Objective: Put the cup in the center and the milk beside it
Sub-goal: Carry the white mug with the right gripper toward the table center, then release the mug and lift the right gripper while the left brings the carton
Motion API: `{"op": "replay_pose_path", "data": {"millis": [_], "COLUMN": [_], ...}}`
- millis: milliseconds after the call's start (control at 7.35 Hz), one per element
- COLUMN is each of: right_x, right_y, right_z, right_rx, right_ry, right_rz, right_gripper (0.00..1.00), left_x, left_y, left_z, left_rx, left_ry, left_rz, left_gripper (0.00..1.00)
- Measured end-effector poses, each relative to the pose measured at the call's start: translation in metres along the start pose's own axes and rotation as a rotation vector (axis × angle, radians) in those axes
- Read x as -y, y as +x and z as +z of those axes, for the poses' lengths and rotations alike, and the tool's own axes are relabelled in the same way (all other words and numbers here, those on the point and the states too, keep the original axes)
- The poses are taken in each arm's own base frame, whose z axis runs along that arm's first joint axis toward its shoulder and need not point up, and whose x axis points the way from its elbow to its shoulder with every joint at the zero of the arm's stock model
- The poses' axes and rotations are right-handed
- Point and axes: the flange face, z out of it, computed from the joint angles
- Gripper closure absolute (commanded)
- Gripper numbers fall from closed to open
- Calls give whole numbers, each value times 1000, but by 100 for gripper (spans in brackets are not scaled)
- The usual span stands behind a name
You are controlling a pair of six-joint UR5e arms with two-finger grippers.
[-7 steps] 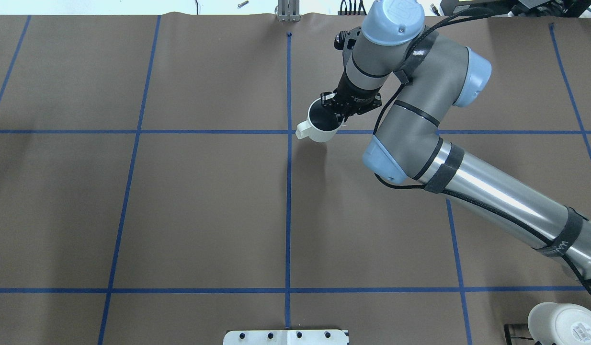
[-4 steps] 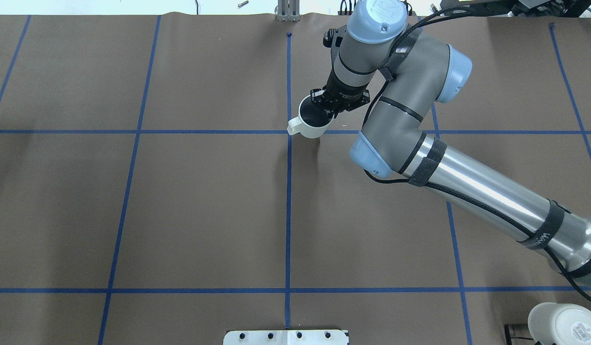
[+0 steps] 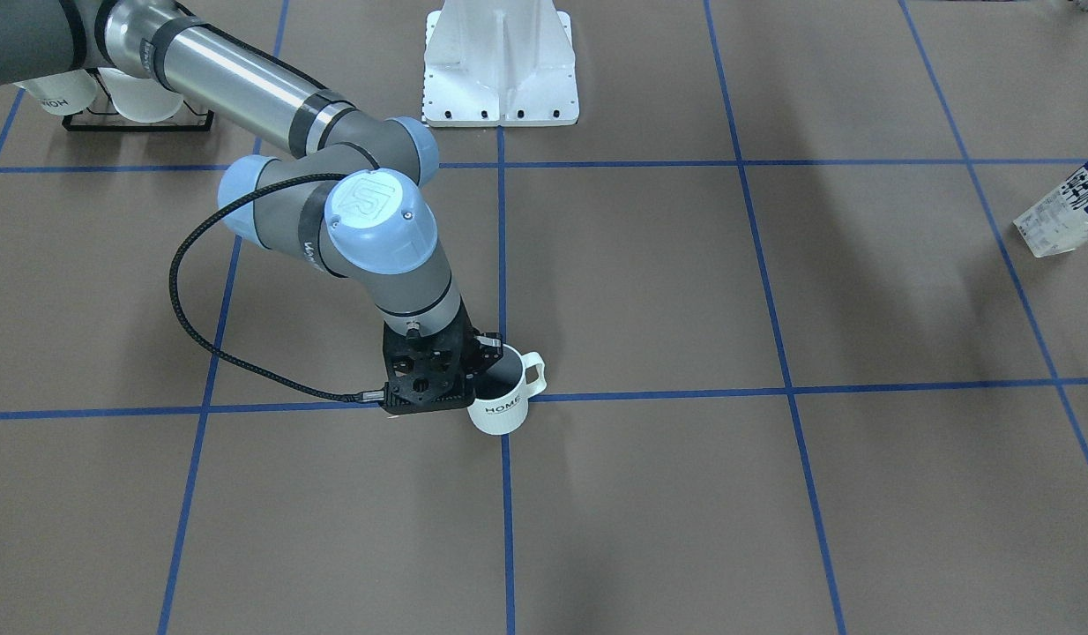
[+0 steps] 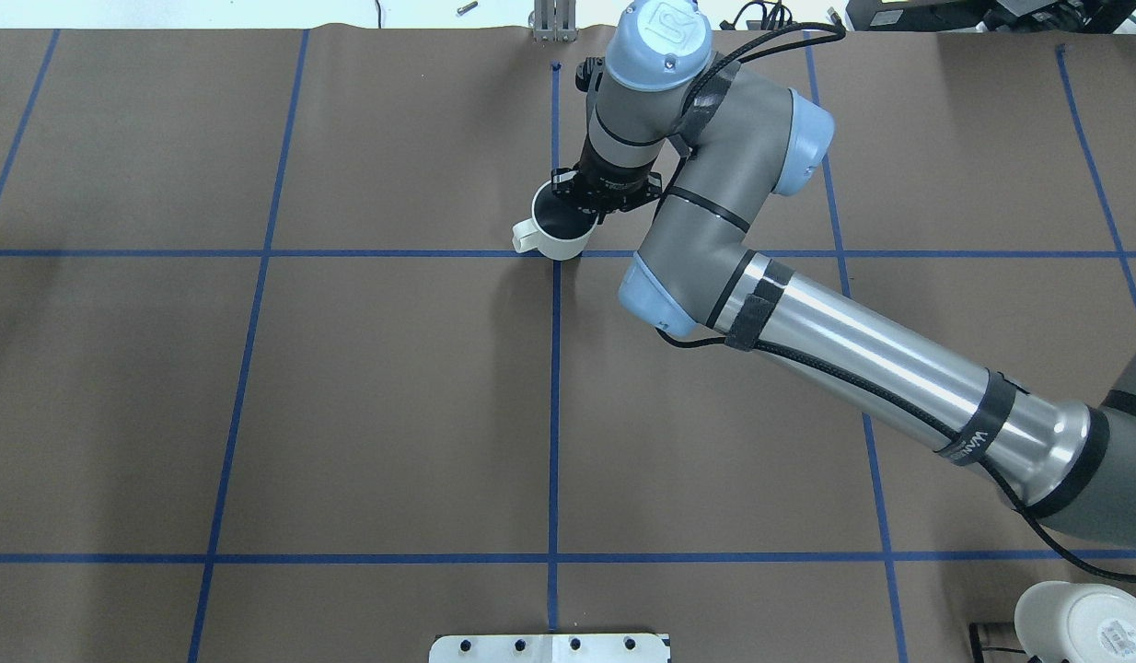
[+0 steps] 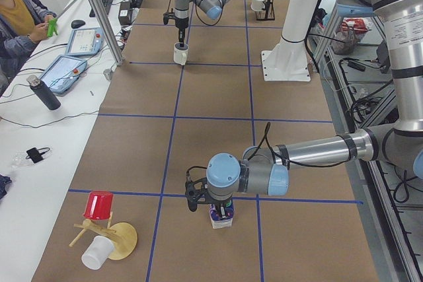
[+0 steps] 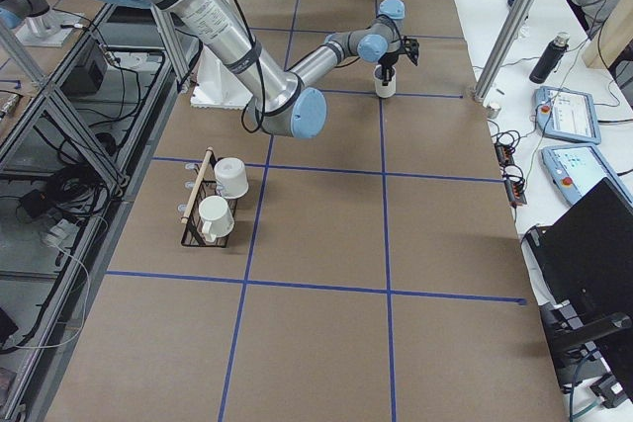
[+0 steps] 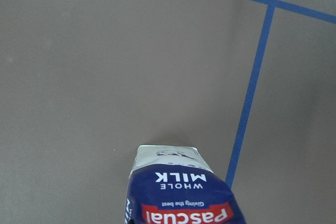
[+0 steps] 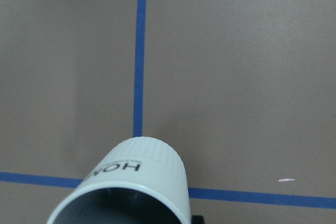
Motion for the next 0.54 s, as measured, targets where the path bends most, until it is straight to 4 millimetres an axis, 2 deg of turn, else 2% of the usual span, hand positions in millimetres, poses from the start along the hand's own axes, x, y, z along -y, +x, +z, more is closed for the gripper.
{"op": "replay_pose_path", "data": {"millis": [136,408,544], "right_x": [-2,-5,-3], "right_y": [-5,-11,-12], "right_z": [4,7,2], "right_rx": [-4,5,24], "right_ry": [-3,-2,6], "right_rz": [-2,-15,-21], "right_gripper": [0,0,0], "left_x": [0,3,8], "left_y": [0,3,9], "left_z": [0,-1,-5], "left_rx": [0,-2,-5], "left_ry": [0,2,9], "left_rz": [0,4,11], "left_gripper": [49,49,49]}}
